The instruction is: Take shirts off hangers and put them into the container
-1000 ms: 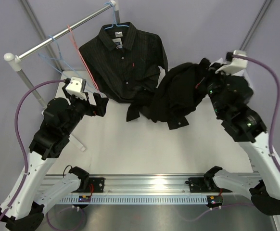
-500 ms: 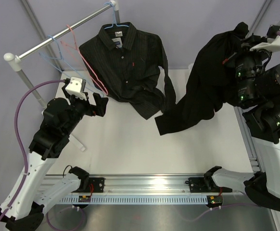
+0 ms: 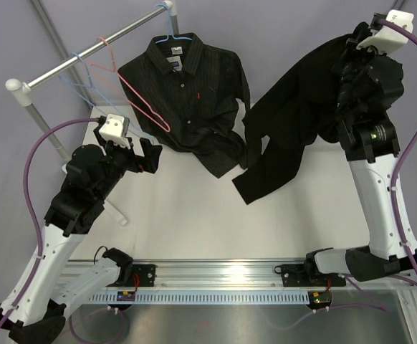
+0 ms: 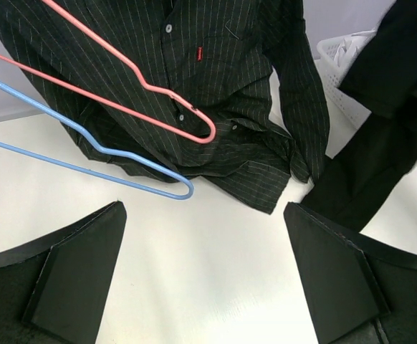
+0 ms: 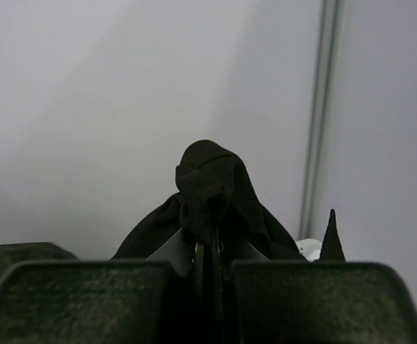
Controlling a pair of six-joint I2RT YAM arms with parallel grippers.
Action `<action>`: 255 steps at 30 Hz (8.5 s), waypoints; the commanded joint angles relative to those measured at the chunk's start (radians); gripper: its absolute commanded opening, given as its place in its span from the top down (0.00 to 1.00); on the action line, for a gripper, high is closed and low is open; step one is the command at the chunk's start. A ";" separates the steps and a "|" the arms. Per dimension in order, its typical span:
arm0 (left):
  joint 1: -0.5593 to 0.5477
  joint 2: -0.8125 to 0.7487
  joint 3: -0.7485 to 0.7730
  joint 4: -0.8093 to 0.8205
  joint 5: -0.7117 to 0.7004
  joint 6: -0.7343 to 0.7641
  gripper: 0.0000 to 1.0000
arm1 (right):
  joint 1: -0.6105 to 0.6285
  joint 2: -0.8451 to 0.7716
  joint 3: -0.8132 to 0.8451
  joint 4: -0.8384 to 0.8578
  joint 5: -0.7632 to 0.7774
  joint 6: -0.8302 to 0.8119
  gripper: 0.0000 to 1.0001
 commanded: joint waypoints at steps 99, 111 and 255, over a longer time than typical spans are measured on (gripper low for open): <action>0.003 -0.064 -0.039 0.073 -0.029 0.011 0.01 | -0.161 0.257 -0.963 -0.071 -0.219 0.781 0.07; 0.003 -0.075 -0.040 0.075 -0.040 0.015 0.01 | -0.149 0.361 -0.822 -0.276 -0.274 0.752 0.14; 0.002 -0.081 -0.073 0.112 -0.092 0.060 0.01 | -0.532 0.167 -0.223 -0.211 -0.340 0.552 0.01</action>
